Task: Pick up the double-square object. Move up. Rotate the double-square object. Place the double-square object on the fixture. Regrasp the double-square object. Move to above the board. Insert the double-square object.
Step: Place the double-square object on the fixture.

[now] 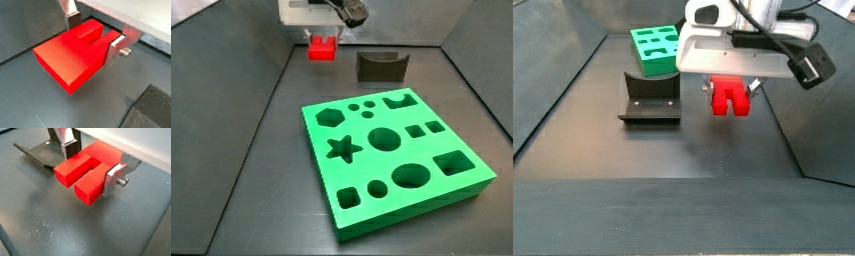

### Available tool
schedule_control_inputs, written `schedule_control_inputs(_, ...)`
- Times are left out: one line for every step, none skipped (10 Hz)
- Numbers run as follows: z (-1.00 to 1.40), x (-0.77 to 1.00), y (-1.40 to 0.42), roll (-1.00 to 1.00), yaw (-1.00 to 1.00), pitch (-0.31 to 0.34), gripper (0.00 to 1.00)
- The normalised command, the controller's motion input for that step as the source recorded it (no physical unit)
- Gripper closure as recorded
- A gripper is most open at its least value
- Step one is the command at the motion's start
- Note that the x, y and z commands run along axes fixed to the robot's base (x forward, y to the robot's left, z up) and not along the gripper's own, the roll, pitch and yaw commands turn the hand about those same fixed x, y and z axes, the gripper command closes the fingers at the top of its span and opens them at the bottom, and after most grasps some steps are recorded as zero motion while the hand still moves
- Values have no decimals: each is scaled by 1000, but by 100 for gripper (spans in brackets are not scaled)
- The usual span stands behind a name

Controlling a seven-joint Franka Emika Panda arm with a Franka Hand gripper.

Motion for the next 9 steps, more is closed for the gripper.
schedule_control_inputs(1000,4,0,6,-2,-10,100)
schedule_control_inputs(1000,-14,0,9,-7,15,100)
schedule_control_inputs(1000,-18,3,16,-11,20,100)
schedule_control_inputs(1000,-21,5,20,-14,26,100)
schedule_control_inputs(1000,-25,9,31,-19,38,100)
schedule_control_inputs(1000,-27,11,36,-20,39,100)
schedule_control_inputs(1000,-32,14,43,-20,44,100)
schedule_control_inputs(855,-28,16,48,-17,48,100)
schedule_control_inputs(694,-22,16,52,-17,54,100)
